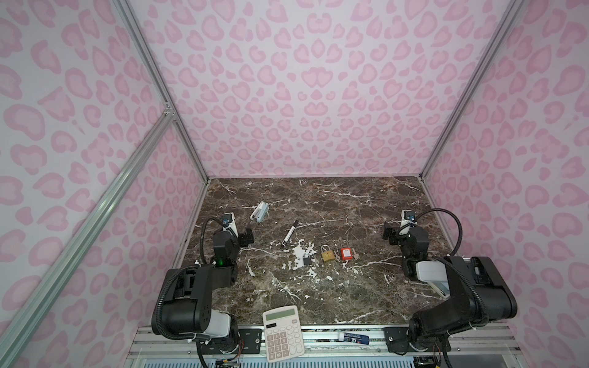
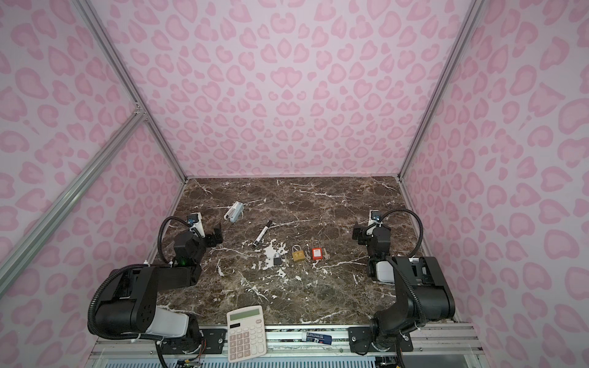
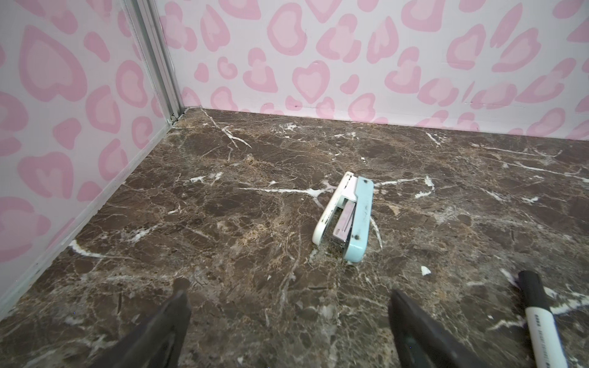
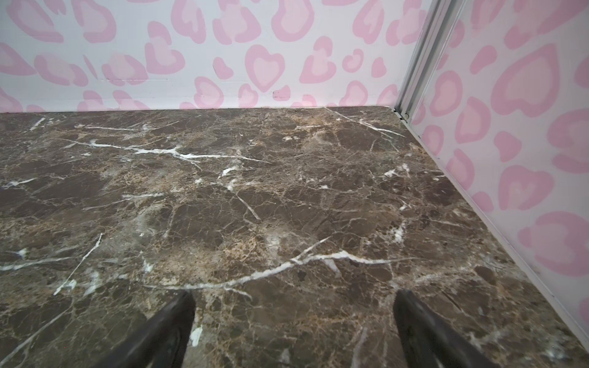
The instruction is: Lock with the key
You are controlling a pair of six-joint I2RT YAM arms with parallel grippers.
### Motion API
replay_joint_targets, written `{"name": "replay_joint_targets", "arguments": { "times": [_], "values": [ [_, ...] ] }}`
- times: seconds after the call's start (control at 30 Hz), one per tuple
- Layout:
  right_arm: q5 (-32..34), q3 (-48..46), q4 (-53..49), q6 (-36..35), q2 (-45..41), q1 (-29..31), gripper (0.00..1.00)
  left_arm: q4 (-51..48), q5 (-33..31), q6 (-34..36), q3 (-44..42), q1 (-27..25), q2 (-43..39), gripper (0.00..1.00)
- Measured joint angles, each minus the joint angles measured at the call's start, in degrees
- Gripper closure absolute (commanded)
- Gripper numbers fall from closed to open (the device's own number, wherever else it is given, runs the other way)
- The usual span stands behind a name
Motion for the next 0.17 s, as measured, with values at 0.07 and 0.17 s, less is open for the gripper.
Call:
{"name": "replay_joint_targets", "arguments": {
  "times": [0.07, 0.17],
  "values": [
    [0.00, 0.00, 0.00, 0.00, 0.00, 0.00, 0.01, -0.02, -0.15, 0.02, 0.28, 0.00, 0.17, 0.02],
    [-0.02, 0.02, 0.00, 0.00, 0.00, 0.00, 0.01, -0.02, -0.24, 0.00, 0.39, 0.00, 0.24, 0.02]
  ]
}}
